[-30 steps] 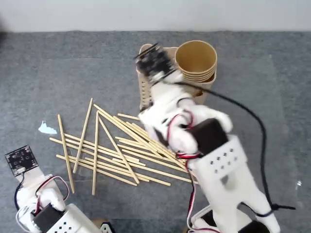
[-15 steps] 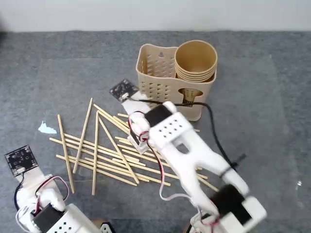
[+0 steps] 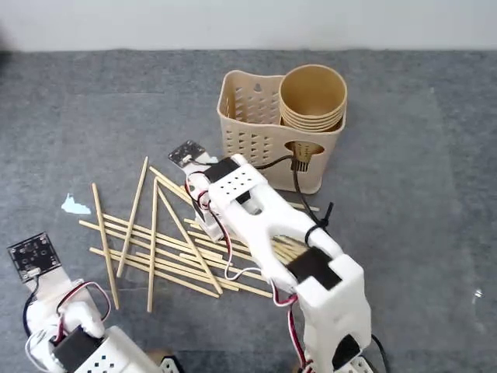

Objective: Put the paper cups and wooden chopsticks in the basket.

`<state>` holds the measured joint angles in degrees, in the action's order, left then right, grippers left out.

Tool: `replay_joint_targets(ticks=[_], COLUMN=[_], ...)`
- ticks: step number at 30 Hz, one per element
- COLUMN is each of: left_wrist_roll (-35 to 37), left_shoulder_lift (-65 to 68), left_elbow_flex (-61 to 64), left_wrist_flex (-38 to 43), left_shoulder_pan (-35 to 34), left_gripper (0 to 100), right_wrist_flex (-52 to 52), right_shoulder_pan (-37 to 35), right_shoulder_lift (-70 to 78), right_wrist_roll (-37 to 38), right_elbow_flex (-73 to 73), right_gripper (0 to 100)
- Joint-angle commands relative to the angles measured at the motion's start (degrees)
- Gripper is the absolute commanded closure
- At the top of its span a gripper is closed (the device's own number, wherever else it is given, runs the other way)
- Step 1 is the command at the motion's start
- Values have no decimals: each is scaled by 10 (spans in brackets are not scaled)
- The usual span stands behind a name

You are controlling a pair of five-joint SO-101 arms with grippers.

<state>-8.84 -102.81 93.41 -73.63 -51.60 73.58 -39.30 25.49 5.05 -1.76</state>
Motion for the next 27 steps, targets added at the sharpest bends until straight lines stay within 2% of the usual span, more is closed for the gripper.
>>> replay_joint_targets(ticks=[1, 4, 11, 17, 27], left_wrist_roll=[-5, -6, -6, -6, -6], left_shoulder_lift=[3, 3, 3, 3, 3], left_elbow_flex=[-3, -3, -3, -3, -2], left_wrist_flex=[10, 10, 10, 10, 10], left_shoulder_pan=[0, 0, 0, 0, 2], left_gripper=[985, 985, 985, 985, 985], right_wrist_flex=[0, 0, 0, 0, 44], right_shoulder_pan=[-3, -2, -2, -2, -2], right_shoulder_lift=[9, 15, 13, 6, -93], right_wrist_roll=[37, 42, 44, 44, 51], right_elbow_flex=[-29, -28, -29, -29, -29], right_gripper=[797, 804, 936, 940, 943])
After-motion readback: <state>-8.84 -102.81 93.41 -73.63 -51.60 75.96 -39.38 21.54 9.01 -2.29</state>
